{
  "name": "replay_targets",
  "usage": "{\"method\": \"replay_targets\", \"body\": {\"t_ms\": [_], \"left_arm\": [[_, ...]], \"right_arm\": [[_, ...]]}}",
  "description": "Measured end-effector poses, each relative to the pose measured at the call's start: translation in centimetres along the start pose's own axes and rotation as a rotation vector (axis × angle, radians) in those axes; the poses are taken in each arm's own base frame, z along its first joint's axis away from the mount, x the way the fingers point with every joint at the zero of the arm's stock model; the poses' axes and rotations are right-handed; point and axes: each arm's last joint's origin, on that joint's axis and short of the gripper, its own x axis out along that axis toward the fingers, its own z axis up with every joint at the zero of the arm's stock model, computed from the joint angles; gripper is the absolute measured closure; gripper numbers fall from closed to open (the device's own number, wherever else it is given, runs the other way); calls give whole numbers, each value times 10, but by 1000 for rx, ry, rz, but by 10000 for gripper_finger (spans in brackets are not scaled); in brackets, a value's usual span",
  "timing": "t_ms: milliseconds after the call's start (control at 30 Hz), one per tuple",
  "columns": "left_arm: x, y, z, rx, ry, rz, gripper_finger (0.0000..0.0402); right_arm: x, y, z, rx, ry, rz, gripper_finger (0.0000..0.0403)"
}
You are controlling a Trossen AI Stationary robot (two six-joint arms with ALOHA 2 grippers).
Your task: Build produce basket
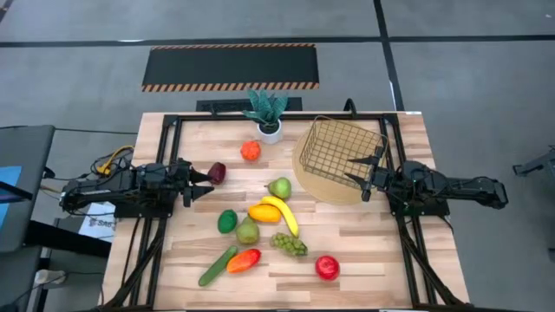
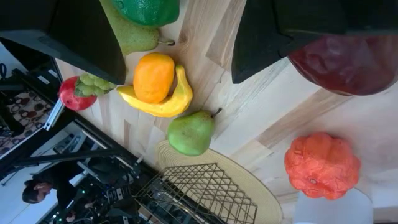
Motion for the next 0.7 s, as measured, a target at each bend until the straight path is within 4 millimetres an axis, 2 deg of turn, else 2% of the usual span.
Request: {"method": "replay_targets", "body": {"t_ms": [200, 467, 700], "left_arm": [[0, 0, 2, -36, -29, 16, 123], [-1, 6, 6, -141, -187, 219, 123], [-3, 9, 7, -31, -232, 324, 123]], "right_arm": [[0, 0, 0, 0, 0, 0, 163], [0, 0, 0, 0, 0, 0, 163], [0, -1, -1, -40, 10, -15, 163]]}}
